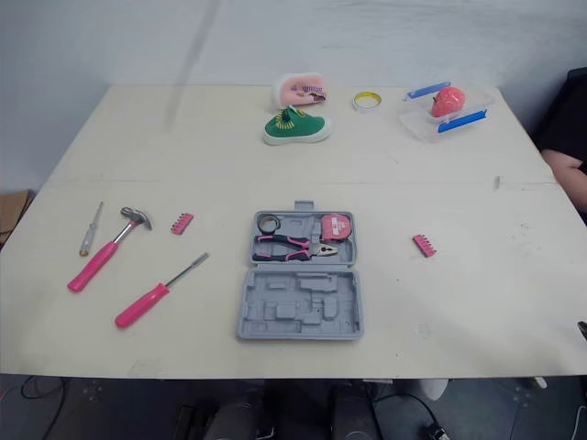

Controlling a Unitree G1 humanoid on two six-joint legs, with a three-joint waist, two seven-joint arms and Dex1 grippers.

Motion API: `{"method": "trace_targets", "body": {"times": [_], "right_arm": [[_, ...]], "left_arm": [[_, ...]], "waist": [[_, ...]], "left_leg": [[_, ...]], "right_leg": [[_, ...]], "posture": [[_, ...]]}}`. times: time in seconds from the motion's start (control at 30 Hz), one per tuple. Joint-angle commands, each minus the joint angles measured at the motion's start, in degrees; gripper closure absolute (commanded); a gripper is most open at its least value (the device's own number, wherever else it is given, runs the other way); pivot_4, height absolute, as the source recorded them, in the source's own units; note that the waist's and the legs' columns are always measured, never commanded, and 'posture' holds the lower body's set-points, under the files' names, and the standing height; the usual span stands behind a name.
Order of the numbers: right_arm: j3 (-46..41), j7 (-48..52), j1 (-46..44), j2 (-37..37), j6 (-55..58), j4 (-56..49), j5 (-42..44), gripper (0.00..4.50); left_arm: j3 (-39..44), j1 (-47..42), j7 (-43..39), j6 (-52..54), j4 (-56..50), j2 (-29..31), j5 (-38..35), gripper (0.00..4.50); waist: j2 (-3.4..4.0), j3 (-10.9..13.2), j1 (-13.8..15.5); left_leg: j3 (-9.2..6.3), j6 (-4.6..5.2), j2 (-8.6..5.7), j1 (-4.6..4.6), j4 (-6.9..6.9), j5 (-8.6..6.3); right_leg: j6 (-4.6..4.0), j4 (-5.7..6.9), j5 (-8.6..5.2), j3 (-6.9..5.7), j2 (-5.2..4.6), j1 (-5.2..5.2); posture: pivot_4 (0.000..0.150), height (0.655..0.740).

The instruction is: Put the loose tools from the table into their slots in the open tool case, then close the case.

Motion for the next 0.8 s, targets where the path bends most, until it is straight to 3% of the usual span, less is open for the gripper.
{"method": "trace_targets", "body": {"times": [0.03, 0.23, 0.5, 0.63, 0.8], "right_arm": [[1.3, 0.9, 0.0, 1.1, 0.0, -4.0, 2.6, 0.0], [5.6, 1.7, -2.1, 3.8, 5.6, -13.6, 6.5, 0.0], [12.3, -2.1, -5.5, 11.2, 13.5, -35.2, 12.6, 0.0], [20.0, -5.3, -10.0, 14.1, 18.4, -49.7, 15.4, 0.0], [24.4, -7.7, -13.7, 14.9, 22.4, -56.5, 16.3, 0.0]], "left_arm": [[0.8, 0.7, -0.9, -0.3, -2.6, 0.0, -1.2, 0.07], [-0.4, 0.2, -0.9, 3.2, -8.5, -1.9, -2.2, 0.07], [-4.9, -7.3, 6.4, 24.0, -20.4, -3.6, -5.2, 0.07], [-15.2, -19.8, 9.2, 33.2, -18.7, -2.2, -1.3, 0.07], [-23.2, -31.2, 11.0, 34.0, -11.3, -2.2, 4.2, 0.07]], "waist": [[-0.01, 0.0, 0.0], [0.01, 0.0, 0.1], [0.0, 0.0, 0.4], [-0.03, 0.0, 0.5], [-0.16, -0.1, 0.6]], "left_leg": [[0.0, 0.0, 0.01, 0.0, 0.0, 0.0], [0.0, 0.0, 0.0, -0.04, -0.04, 0.0], [-0.04, 0.02, -0.02, -0.04, 0.03, 0.08], [-0.04, -0.03, -0.05, -0.05, 0.1, 0.2], [-0.06, -0.21, -0.09, -0.05, 0.18, 0.42]], "right_leg": [[0.0, 0.0, 0.0, 0.0, 0.0, 0.0], [-0.01, -0.05, 0.0, 0.0, -0.01, -0.02], [0.02, 0.1, 0.01, -0.01, -0.01, 0.01], [0.03, 0.27, 0.02, -0.06, 0.0, -0.01], [0.03, 0.5, 0.02, -0.11, 0.0, -0.03]], "posture": [[0.15, 0.74], [0.15, 0.74], [0.15, 0.74], [0.15, 0.74], [0.15, 0.74]]}}
